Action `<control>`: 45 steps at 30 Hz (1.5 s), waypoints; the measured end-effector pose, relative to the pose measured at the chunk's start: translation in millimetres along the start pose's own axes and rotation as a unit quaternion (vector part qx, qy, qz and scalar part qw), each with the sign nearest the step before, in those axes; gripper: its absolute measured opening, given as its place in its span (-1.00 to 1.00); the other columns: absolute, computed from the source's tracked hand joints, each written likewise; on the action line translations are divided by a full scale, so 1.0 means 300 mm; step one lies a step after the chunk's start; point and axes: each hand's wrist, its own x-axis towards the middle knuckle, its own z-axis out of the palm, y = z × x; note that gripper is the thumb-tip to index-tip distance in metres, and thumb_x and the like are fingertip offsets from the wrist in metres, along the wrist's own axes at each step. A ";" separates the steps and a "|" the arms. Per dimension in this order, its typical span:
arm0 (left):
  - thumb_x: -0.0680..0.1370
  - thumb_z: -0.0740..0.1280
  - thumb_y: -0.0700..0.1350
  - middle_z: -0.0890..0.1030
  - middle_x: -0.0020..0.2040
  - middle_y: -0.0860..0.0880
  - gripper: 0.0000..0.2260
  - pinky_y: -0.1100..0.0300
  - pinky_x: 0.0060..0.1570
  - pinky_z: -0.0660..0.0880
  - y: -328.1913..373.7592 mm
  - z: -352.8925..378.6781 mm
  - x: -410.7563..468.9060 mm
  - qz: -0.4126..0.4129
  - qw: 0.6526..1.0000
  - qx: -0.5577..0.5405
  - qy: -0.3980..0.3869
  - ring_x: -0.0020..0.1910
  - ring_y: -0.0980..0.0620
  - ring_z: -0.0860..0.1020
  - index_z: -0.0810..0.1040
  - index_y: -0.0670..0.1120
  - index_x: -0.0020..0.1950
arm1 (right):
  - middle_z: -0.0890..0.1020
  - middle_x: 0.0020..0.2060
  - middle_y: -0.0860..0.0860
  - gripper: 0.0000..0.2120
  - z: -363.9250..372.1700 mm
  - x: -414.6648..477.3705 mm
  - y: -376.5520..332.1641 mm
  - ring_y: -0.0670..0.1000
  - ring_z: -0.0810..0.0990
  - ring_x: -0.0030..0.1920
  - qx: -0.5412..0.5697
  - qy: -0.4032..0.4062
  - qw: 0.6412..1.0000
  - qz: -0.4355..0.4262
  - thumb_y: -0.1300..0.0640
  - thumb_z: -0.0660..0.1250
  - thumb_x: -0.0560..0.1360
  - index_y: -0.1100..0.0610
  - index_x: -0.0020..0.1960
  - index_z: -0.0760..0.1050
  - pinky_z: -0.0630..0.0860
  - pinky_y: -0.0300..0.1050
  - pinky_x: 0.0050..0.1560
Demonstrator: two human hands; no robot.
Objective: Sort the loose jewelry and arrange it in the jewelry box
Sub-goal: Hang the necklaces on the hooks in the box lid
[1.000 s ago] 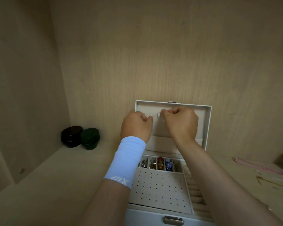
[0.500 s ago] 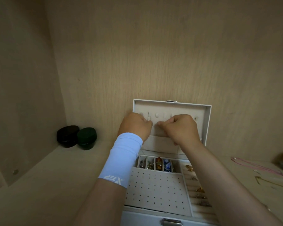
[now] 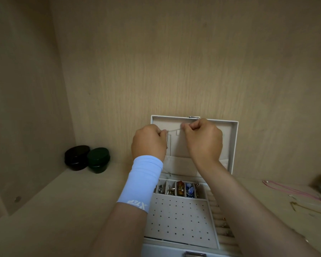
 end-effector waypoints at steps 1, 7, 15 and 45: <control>0.59 0.32 -0.04 0.53 -0.40 -0.02 -0.66 0.27 -0.41 0.29 0.000 0.000 0.000 0.003 1.000 0.014 -0.005 -0.41 0.03 0.47 0.47 -0.11 -0.37 | 0.58 -0.39 -0.15 -0.80 0.001 -0.002 0.001 -0.10 0.58 -0.30 -0.005 -0.001 1.000 0.001 -0.05 0.45 0.50 0.04 -0.21 0.59 0.44 -0.19 -0.32; 0.54 0.29 -0.15 0.60 -0.26 -0.06 -0.67 0.20 -0.30 0.40 0.011 -0.021 -0.006 -0.009 0.996 0.048 -0.078 -0.32 -0.06 0.51 0.34 -0.10 -0.42 | 0.61 -0.33 -0.14 -0.87 -0.015 -0.014 0.003 -0.08 0.59 -0.27 -0.044 -0.041 0.998 0.012 0.00 0.44 0.48 0.01 -0.21 0.60 0.46 -0.20 -0.32; 0.60 0.32 -0.11 0.57 -0.37 -0.06 -0.78 0.14 -0.35 0.63 0.053 -0.080 -0.003 -0.076 0.918 -0.140 -0.362 -0.45 0.00 0.51 0.56 -0.18 -0.20 | 0.69 -0.26 0.21 -0.75 -0.107 -0.075 0.024 0.03 0.55 -0.38 0.024 -0.335 0.938 0.088 0.05 0.35 0.56 0.19 -0.17 0.66 0.55 -0.06 -0.35; 0.60 0.34 -0.13 0.60 -0.27 -0.07 -0.90 0.30 -0.36 0.51 0.104 -0.016 -0.120 -0.057 0.853 -0.217 -0.472 -0.38 0.08 0.53 0.65 -0.09 -0.04 | 0.59 -0.46 -0.20 -0.84 -0.264 0.014 0.043 -0.26 0.50 -0.48 0.158 -0.323 0.932 0.050 0.16 0.34 0.60 0.16 -0.05 0.69 0.48 -0.29 -0.36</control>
